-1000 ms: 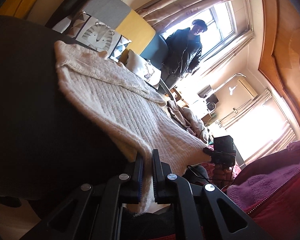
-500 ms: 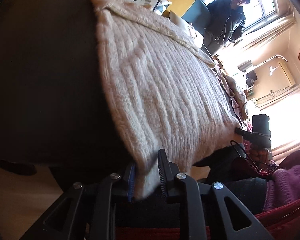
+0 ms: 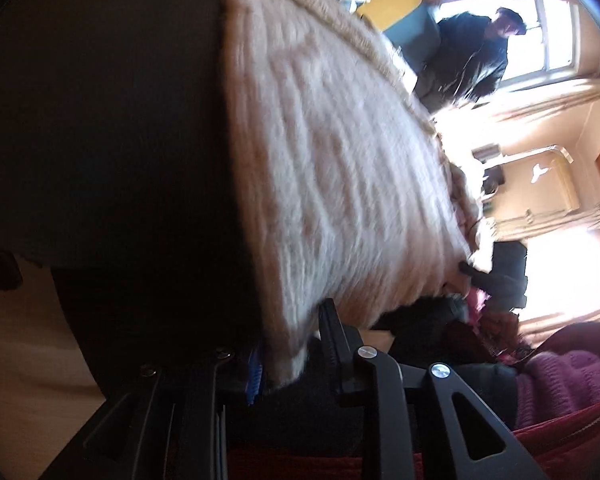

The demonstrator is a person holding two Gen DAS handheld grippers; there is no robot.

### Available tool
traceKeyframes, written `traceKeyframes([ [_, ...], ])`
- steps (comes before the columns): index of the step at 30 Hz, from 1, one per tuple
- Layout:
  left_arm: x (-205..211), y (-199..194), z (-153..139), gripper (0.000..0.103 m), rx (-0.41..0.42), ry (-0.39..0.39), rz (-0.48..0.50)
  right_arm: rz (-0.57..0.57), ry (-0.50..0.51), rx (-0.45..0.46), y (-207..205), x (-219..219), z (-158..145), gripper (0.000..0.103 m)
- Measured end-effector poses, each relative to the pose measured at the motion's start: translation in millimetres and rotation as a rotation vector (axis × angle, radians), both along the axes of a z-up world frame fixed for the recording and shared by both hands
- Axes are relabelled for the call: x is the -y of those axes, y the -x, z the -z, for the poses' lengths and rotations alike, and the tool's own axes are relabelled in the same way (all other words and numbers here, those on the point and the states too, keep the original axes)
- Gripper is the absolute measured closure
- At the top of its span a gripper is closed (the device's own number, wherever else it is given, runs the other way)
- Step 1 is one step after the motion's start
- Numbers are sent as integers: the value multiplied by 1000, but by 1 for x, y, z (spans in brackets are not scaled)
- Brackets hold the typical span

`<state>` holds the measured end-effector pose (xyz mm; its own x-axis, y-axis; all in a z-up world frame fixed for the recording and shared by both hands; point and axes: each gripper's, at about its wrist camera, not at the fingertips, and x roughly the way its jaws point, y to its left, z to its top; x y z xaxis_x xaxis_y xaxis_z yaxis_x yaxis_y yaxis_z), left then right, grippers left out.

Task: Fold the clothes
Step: 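Lift the hem with both grippers and fold it over toward the collar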

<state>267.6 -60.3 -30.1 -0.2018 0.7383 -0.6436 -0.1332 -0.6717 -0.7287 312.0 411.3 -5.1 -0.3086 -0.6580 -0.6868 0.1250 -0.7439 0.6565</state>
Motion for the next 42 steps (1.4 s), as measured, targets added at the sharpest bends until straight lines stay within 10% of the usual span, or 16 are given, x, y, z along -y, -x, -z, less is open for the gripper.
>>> traceKeyframes([
  [3, 4, 0, -8, 80, -20, 6, -7, 8, 6, 5, 0, 1, 0, 76],
  [5, 0, -4, -14, 97, -70, 24, 3, 10, 7, 10, 0, 3, 1, 94],
  [14, 6, -3, -52, 97, -210, -95, -19, 38, 123, 0, 3, 4, 2, 95],
  [24, 14, -10, -141, 97, -466, -266, -2, 25, 369, -297, -9, 0, -54, 95],
  [33, 20, -10, -166, 97, -503, -411, -48, 29, 460, -367, -19, 0, -72, 95],
  [42, 40, 87, -158, 97, -484, -442, -163, 178, 481, -357, 69, -22, -89, 95],
])
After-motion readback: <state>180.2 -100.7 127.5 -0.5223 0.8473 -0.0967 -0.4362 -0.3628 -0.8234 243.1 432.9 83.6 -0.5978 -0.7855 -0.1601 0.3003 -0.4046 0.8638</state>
